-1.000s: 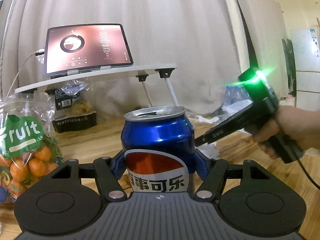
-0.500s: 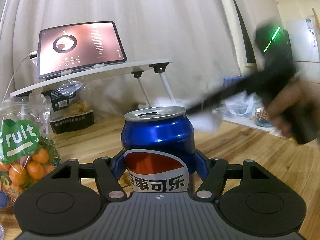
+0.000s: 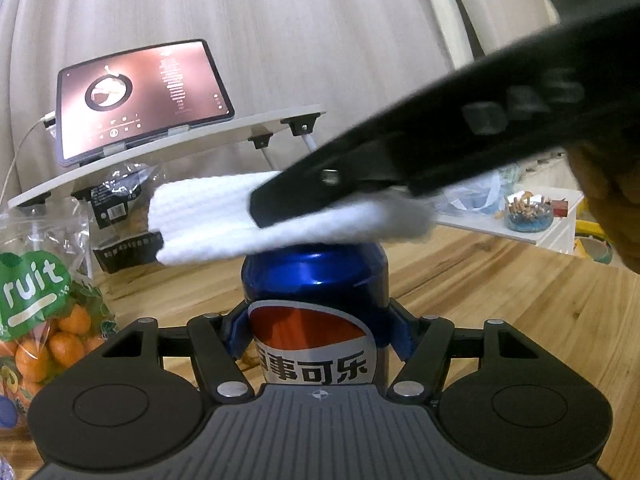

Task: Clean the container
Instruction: 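Wipe the can's top with the tissue in the right gripper while the left gripper holds it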

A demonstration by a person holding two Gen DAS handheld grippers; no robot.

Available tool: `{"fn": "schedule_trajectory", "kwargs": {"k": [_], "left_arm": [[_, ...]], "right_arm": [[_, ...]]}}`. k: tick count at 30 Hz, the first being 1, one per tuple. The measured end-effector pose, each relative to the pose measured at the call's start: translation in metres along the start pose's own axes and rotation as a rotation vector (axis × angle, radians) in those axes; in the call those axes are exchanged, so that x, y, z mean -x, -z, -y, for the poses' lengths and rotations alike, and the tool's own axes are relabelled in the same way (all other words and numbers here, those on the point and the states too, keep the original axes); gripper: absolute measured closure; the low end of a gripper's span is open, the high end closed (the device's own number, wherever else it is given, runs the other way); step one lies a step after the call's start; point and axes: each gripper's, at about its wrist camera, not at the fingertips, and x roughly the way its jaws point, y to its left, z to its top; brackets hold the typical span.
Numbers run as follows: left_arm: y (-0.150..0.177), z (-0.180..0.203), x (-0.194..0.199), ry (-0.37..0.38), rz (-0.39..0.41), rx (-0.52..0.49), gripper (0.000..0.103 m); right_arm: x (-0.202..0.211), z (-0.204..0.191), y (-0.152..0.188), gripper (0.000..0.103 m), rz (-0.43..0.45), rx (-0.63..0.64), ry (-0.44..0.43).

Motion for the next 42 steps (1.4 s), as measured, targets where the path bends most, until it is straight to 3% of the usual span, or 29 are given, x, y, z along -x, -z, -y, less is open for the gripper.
{"fn": "schedule_trajectory", "kwargs": {"k": [7, 14, 19, 26, 31, 38, 42], "left_arm": [[-0.001, 0.0, -0.001, -0.003, 0.004, -0.006, 0.035], [-0.001, -0.003, -0.004, 0.006, -0.012, 0.005, 0.035], [-0.001, 0.0, -0.005, 0.008, -0.018, -0.003, 0.035], [-0.001, 0.001, -0.005, 0.013, -0.017, -0.01, 0.035], [0.0, -0.003, -0.003, 0.011, -0.01, 0.012, 0.035], [0.0, -0.007, -0.005, 0.015, -0.023, 0.035, 0.035], [-0.001, -0.006, -0.005, 0.012, -0.024, 0.031, 0.035]], "right_arm": [[-0.003, 0.017, 0.005, 0.092, -0.038, 0.009, 0.084], [0.02, 0.011, 0.013, 0.092, -0.04, -0.047, 0.014], [0.011, -0.001, 0.007, 0.092, -0.025, -0.058, -0.042], [-0.012, 0.005, -0.002, 0.091, -0.013, -0.04, -0.009], [-0.006, 0.019, 0.001, 0.091, -0.03, -0.046, 0.044], [0.018, 0.009, 0.009, 0.091, -0.04, -0.053, -0.003], [0.009, -0.003, 0.005, 0.091, -0.036, -0.025, -0.045]]}}
